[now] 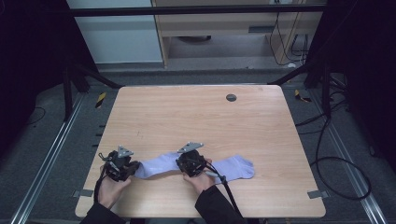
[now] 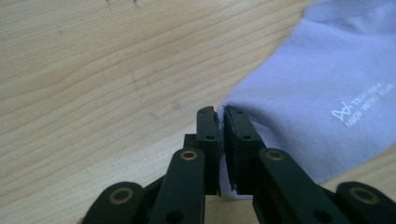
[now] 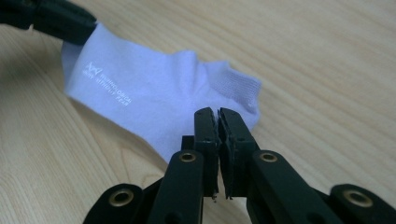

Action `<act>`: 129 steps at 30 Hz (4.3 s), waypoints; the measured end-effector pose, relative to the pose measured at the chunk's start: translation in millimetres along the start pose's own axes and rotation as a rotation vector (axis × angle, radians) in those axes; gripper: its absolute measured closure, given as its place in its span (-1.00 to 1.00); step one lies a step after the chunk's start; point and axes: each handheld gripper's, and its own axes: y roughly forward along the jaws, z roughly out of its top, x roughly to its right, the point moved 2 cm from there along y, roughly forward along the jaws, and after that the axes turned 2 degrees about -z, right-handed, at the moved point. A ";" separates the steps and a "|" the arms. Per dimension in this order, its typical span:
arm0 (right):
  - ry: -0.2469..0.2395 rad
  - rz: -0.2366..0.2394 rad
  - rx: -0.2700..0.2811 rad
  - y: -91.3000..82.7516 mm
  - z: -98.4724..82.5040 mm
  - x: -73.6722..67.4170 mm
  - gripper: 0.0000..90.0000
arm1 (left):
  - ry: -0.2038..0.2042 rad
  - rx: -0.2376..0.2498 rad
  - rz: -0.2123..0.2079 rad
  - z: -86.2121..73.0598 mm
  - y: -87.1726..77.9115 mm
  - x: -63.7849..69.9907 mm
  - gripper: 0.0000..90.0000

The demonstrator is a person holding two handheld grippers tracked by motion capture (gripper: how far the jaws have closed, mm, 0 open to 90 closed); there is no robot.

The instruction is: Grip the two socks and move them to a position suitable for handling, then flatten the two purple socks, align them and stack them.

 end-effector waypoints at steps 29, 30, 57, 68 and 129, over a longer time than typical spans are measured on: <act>0.103 -0.157 0.132 -126.3 -35.5 102.7 0.20 | -0.038 0.197 -0.132 42.1 -23.6 56.7 0.05; 0.113 -0.165 0.129 -129.9 -40.3 106.2 0.19 | -0.037 0.199 -0.142 44.4 -21.4 61.9 0.05; 0.167 -0.237 -0.009 -138.3 -114.2 154.1 0.32 | 0.145 0.106 -0.272 74.7 42.5 181.7 0.23; 0.151 -0.215 -0.087 -129.2 -117.6 150.1 0.56 | 0.149 0.033 -0.267 65.5 58.1 191.5 0.61; 0.079 -0.079 0.132 -81.9 -20.8 66.0 -0.07 | -0.121 0.160 -0.031 -9.3 -19.2 -6.3 -0.04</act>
